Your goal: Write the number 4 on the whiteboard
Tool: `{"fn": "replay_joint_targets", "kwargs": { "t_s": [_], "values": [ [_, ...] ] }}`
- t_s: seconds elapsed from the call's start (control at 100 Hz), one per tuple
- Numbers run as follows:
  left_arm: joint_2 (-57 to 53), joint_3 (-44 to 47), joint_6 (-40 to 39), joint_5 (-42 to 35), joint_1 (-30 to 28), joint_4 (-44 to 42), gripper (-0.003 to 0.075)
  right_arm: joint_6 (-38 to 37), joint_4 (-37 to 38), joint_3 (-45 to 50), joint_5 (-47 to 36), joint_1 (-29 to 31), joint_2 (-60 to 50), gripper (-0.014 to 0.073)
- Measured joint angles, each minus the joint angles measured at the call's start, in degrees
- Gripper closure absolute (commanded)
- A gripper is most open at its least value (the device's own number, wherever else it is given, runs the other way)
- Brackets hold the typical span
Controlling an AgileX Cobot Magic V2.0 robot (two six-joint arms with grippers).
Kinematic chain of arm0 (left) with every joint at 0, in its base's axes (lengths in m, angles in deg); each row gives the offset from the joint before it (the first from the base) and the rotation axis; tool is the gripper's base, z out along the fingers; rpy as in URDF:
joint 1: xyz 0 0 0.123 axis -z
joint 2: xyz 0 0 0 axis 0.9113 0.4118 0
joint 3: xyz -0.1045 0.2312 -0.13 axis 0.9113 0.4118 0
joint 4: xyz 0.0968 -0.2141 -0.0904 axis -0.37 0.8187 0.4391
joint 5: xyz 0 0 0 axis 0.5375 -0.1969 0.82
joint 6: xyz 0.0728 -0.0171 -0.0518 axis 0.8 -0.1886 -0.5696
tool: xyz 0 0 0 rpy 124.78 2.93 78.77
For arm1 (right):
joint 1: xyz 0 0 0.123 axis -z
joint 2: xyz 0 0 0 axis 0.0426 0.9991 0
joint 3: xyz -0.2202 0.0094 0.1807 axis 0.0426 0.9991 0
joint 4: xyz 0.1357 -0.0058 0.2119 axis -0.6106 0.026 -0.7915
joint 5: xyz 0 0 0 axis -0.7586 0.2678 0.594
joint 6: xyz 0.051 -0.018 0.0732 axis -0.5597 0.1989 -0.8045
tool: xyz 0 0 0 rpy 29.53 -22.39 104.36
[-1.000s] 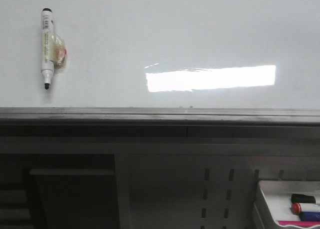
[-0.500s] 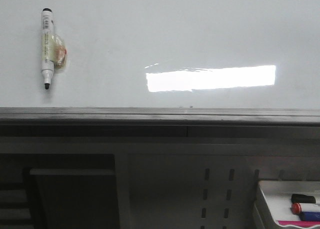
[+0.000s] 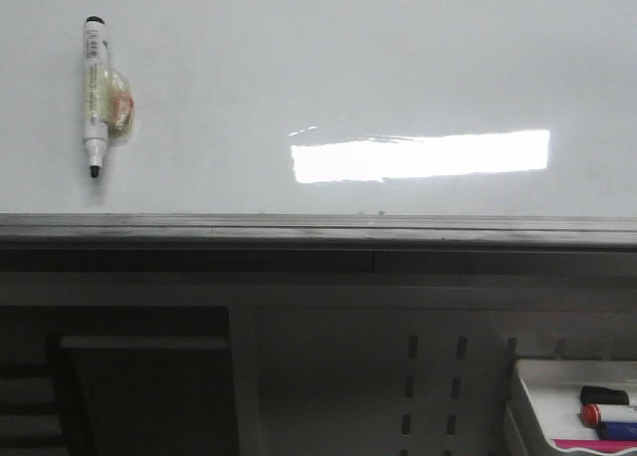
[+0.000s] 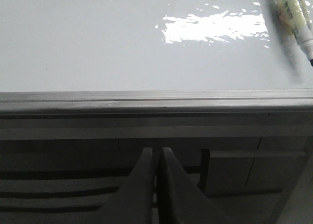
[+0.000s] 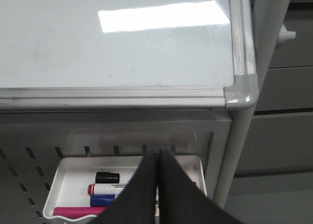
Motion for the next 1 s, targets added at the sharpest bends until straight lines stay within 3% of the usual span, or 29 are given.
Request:
{"fn": "replay_joint_targets", "kwargs": {
  "t_s": [0.41,0.78,1.0],
  "values": [
    [0.0,0.0,-0.33,-0.13,0.0,0.0,0.0741,0.0,0.11,0.0,-0.66,0.0,0.0,0.0658],
    [0.0,0.0,-0.33,-0.42,0.0,0.0,0.0741,0.0,0.2,0.12,-8.57,0.0,0.0,0.0658],
    [0.0,0.0,-0.33,-6.19,0.0,0.0,0.0741,0.0,-0.14,0.12,-14.49,0.0,0.0,0.0658]
  ]
}}
